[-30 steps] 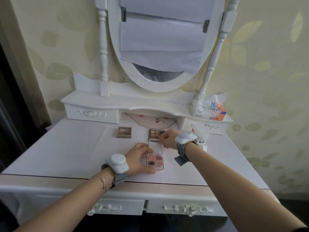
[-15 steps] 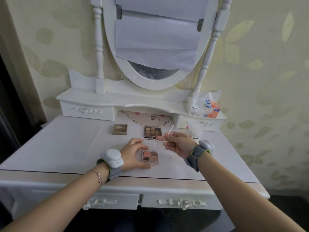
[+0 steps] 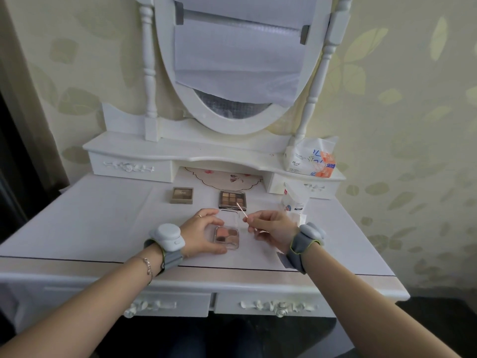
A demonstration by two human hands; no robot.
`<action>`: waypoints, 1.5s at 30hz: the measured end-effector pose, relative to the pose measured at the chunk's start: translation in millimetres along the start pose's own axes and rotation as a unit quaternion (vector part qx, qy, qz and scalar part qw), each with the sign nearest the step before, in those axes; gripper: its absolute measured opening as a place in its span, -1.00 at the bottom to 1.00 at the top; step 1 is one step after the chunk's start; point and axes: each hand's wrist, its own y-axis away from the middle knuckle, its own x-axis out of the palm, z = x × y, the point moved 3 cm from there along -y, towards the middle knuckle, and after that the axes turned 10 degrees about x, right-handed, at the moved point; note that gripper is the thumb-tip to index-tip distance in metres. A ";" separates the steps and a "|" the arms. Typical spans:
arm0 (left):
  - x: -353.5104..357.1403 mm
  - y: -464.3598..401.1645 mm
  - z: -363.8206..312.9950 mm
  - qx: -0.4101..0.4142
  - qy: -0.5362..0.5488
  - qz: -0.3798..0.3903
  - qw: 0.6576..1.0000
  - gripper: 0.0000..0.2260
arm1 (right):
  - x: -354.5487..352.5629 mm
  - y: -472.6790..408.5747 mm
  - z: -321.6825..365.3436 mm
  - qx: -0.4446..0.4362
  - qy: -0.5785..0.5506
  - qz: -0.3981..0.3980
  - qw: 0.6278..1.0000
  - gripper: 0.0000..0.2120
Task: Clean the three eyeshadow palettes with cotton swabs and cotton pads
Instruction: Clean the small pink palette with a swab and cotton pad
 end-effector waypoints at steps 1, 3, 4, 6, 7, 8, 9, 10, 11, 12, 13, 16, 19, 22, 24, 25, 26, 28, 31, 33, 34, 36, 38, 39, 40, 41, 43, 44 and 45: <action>0.0 -0.2 0.3 -0.002 -0.001 0.004 1.000 -0.10 | -0.4 0.3 -0.7 -0.009 0.028 -0.017 0.999 -0.92; -0.1 -0.7 0.3 -0.005 -0.005 0.006 1.000 -0.09 | -1.1 0.9 -2.6 -0.021 0.094 -0.044 0.994 -0.91; 0.0 -1.0 0.5 -0.007 -0.005 0.004 1.000 -0.09 | -1.2 0.8 -3.5 -0.025 0.111 -0.049 0.992 -0.91; -0.9 -1.0 -0.1 -0.009 -0.001 -0.006 1.000 -0.10 | -2.3 0.7 -5.2 -0.034 0.115 -0.055 0.991 -0.92; -0.4 -0.9 0.5 -0.010 0.001 -0.009 1.000 -0.11 | -3.1 -0.4 -6.9 -0.038 0.114 -0.056 0.991 -0.92; -0.4 -0.8 0.1 -0.010 -0.002 -0.012 1.000 -0.11 | -3.9 -0.3 -7.6 -0.042 0.116 -0.057 0.991 -0.92; 0.2 -0.4 -0.3 -0.008 -0.007 -0.015 1.000 -0.11 | -4.8 0.0 -8.3 -0.046 0.123 -0.059 0.990 -0.91; 1.2 -0.3 -0.4 -0.006 -0.012 -0.018 1.000 -0.12 | -5.6 0.7 -9.1 -0.049 0.133 -0.061 0.988 -0.91; 2.4 -0.5 -0.3 -0.002 -0.017 -0.021 1.000 -0.12 | -6.2 0.8 -9.9 -0.052 0.144 -0.063 0.986 -0.91; 3.3 -0.5 -0.3 0.002 -0.019 -0.024 1.000 -0.12 | -6.5 1.4 -10.5 -0.055 0.154 -0.064 0.985 -0.92; 3.7 -0.5 -0.4 0.004 -0.021 -0.026 0.999 -0.12 | -7.0 1.5 -11.2 -0.058 0.161 -0.064 0.983 -0.92; 4.0 -0.2 0.9 0.005 -0.021 -0.029 0.999 -0.12 | -7.0 2.3 -12.5 -0.071 0.166 -0.063 0.982 -0.91; 3.2 -0.4 0.5 0.008 -0.022 -0.025 0.999 -0.11 | -6.1 2.3 -12.8 -0.079 0.169 -0.066 0.980 -0.92; 2.3 -0.5 -0.6 0.007 -0.021 -0.024 0.999 -0.11 | -4.6 1.2 -12.7 -0.082 0.172 -0.071 0.979 -0.91; 1.7 0.1 -2.0 0.006 -0.023 -0.029 0.999 -0.10 | -3.4 0.1 -12.5 -0.088 0.176 -0.075 0.978 -0.91; 1.9 0.1 -2.5 0.007 -0.024 -0.030 0.999 -0.10 | -3.2 -0.9 -12.9 -0.089 0.177 -0.078 0.977 -0.91; 2.3 0.1 -3.3 0.009 -0.026 -0.031 0.999 -0.10 | -3.2 -1.7 -13.2 -0.089 0.181 -0.081 0.976 -0.91; 2.1 0.4 -4.0 0.011 -0.030 -0.029 0.999 -0.09 | -3.1 -3.7 -13.7 -0.091 0.194 -0.085 0.973 -0.91; 1.7 0.9 -3.5 0.009 -0.024 -0.024 0.999 -0.10 | -3.4 -6.3 -13.9 -0.092 0.211 -0.087 0.969 -0.89; 2.3 0.9 -3.2 0.009 -0.025 -0.023 0.999 -0.10 | -4.2 -6.7 -13.9 -0.096 0.224 -0.091 0.966 -0.88; 2.7 0.7 -3.0 0.011 -0.025 -0.025 0.999 -0.10 | -4.2 -6.8 -13.7 -0.097 0.231 -0.090 0.964 -0.88; 3.2 0.5 -2.1 0.010 -0.021 -0.027 0.999 -0.11 | -4.2 -7.3 -13.7 -0.096 0.239 -0.083 0.963 -0.88; 3.3 0.1 -1.6 0.009 -0.017 -0.027 0.999 -0.12 | -5.8 -8.2 -13.3 -0.092 0.241 -0.078 0.963 -0.88; 3.3 -0.1 -1.4 0.009 -0.015 -0.029 0.999 -0.11 | -6.7 -8.6 -13.1 -0.090 0.242 -0.077 0.963 -0.87; 3.3 -0.2 -1.2 0.011 -0.015 -0.029 0.999 -0.11 | -7.3 -8.6 -13.0 -0.088 0.241 -0.075 0.964 -0.87; 3.3 0.0 -1.1 0.011 -0.015 -0.029 0.999 -0.11 | -7.3 -8.7 -13.3 -0.088 0.236 -0.075 0.965 -0.88; 3.5 0.4 -0.6 0.012 -0.014 -0.030 0.999 -0.11 | -5.9 -8.4 -13.9 -0.093 0.222 -0.080 0.967 -0.88; 3.5 0.3 -0.7 0.013 -0.014 -0.029 0.999 -0.11 | -5.0 -8.0 -13.9 -0.098 0.217 -0.084 0.968 -0.88; 3.8 0.3 -0.9 0.012 -0.014 -0.028 0.999 -0.11 | -4.3 -7.5 -14.2 -0.102 0.213 -0.086 0.968 -0.88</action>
